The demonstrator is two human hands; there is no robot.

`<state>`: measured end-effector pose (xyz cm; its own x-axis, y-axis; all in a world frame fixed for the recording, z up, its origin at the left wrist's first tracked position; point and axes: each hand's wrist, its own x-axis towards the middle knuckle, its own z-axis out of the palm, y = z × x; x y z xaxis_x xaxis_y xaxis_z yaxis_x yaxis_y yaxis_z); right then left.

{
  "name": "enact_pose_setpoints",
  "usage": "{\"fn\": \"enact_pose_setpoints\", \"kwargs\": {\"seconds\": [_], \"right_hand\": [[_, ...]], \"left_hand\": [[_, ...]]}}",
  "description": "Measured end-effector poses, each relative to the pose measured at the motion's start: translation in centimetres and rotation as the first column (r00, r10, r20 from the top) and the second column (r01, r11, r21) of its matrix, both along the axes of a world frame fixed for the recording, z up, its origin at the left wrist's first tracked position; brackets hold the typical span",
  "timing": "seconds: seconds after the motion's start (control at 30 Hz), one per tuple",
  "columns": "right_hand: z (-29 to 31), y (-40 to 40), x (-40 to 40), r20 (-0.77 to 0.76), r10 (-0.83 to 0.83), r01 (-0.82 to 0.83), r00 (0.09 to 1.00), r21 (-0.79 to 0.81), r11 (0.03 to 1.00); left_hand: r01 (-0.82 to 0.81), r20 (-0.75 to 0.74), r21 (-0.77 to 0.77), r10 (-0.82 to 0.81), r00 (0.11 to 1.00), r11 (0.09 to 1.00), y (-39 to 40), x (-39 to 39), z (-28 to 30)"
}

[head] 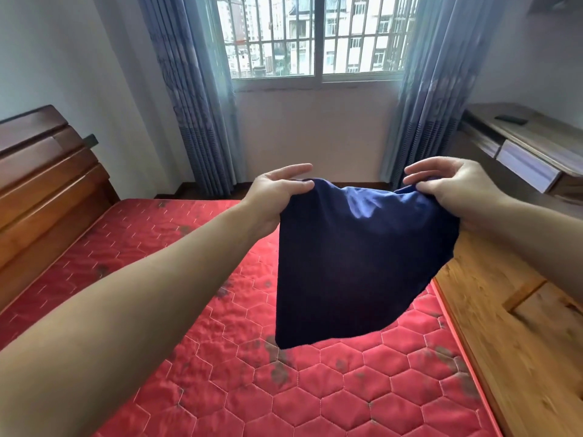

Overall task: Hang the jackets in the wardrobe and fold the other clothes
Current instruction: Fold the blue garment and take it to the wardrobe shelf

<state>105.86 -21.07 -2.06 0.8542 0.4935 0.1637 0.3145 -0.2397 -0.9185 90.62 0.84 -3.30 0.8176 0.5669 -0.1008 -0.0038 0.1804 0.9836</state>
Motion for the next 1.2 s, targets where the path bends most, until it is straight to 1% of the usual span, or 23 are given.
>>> {"fn": "enact_pose_setpoints", "kwargs": {"seconds": [0.07,0.13,0.2,0.27,0.37,0.43,0.47,0.5,0.53,0.57,0.63,0.67,0.73,0.8,0.87,0.93,0.97,1.03,1.07,1.1,1.13,1.17,1.2], "right_hand": [[0.3,-0.3,-0.6,0.114,0.104,-0.095,0.988,-0.077,0.992],[0.4,-0.6,-1.2,0.218,0.204,-0.148,0.955,-0.245,0.958],[-0.5,-0.6,-1.5,0.281,0.291,-0.152,0.914,-0.427,0.891],[-1.9,-0.4,-1.5,0.352,0.374,-0.122,0.858,-0.568,0.814],[-3.5,0.4,-0.8,0.448,0.463,-0.059,0.765,-0.667,0.742],[-3.6,0.5,-0.3,0.478,0.453,-0.008,0.753,-0.682,0.732],[-3.5,0.6,0.1,0.477,0.443,0.01,0.759,-0.69,0.724],[-3.4,0.7,0.5,0.48,0.44,0.038,0.759,-0.707,0.706],[-3.3,0.8,0.8,0.483,0.458,0.06,0.747,-0.734,0.676],[-3.2,0.9,1.2,0.493,0.483,0.098,0.723,-0.766,0.635],[-3.1,1.3,1.8,0.488,0.547,0.157,0.681,-0.826,0.542],[-3.0,1.4,2.0,0.493,0.562,0.17,0.665,-0.832,0.528],[-3.1,1.6,2.3,0.515,0.563,0.165,0.646,-0.815,0.556],[-3.3,1.4,2.2,0.544,0.581,0.173,0.606,-0.802,0.571],[-3.6,1.1,2.1,0.512,0.591,0.146,0.623,-0.819,0.555],[-4.1,0.9,1.8,0.379,0.593,0.06,0.71,-0.872,0.485],[-4.6,0.9,1.6,0.287,0.612,0.003,0.737,-0.907,0.421],[-6.1,1.0,1.8,0.083,0.654,-0.121,0.752,-0.958,0.261],[-7.1,1.2,2.1,-0.018,0.653,-0.185,0.757,-0.965,0.188],[-8.2,1.4,2.5,-0.106,0.64,-0.241,0.761,-0.962,0.127],[-9.3,1.8,3.1,-0.173,0.618,-0.284,0.767,-0.955,0.086],[-10.5,2.2,3.7,-0.208,0.591,-0.311,0.779,-0.947,0.077],[-11.6,2.8,4.6,-0.2,0.57,-0.306,0.797,-0.947,0.095]], "left_hand": [[-0.011,0.008,0.016,0.011,1.0,1.0,0.1,0.3,0.4],[-0.01,-0.002,0.014,0.01,1.0,1.0,0.4,0.6,0.8],[0.001,-0.008,0.009,-0.001,1.0,1.0,0.8,0.6,1.0],[0.012,-0.012,0.022,-0.012,1.0,1.0,1.3,0.6,1.2],[0.05,-0.057,0.059,-0.047,0.997,0.997,2.0,-0.2,1.5],[0.068,-0.119,0.12,-0.053,0.991,0.99,2.4,-0.9,1.5],[0.074,-0.161,0.194,-0.042,0.986,0.978,2.5,-1.2,1.4],[0.082,-0.215,0.306,-0.015,0.976,0.948,2.7,-1.4,1.2],[0.101,-0.272,0.436,0.024,0.962,0.894,2.8,-1.6,0.9],[0.134,-0.316,0.555,0.059,0.947,0.821,2.9,-1.8,0.6],[0.216,-0.364,0.726,0.098,0.926,0.653,2.8,-1.9,-0.2],[0.252,-0.372,0.787,0.107,0.922,0.563,2.8,-1.9,-0.7],[0.302,-0.38,0.86,0.12,0.917,0.412,2.8,-1.8,-1.6],[0.342,-0.398,0.88,0.118,0.91,0.33,3.0,-1.6,-2.4],[0.408,-0.455,0.865,0.117,0.883,0.291,3.4,-1.4,-3.2],[0.523,-0.557,0.817,0.1,0.824,0.244,3.9,-1.3,-4.3],[0.592,-0.616,0.78,0.088,0.782,0.203,4.1,-1.2,-5.1],[0.7,-0.706,0.707,0.056,0.706,0.101,4.3,-0.6,-6.8],[0.735,-0.738,0.673,0.021,0.674,0.083,4.3,-0.3,-7.7],[0.765,-0.768,0.634,-0.02,0.64,0.117,4.4,0.3,-8.6],[0.793,-0.799,0.579,-0.061,0.598,0.189,4.4,0.9,-9.6],[0.806,-0.82,0.525,-0.089,0.565,0.273,4.4,1.7,-10.7],[0.801,-0.827,0.498,-0.096,0.554,0.332,4.6,2.5,-11.7]]}}
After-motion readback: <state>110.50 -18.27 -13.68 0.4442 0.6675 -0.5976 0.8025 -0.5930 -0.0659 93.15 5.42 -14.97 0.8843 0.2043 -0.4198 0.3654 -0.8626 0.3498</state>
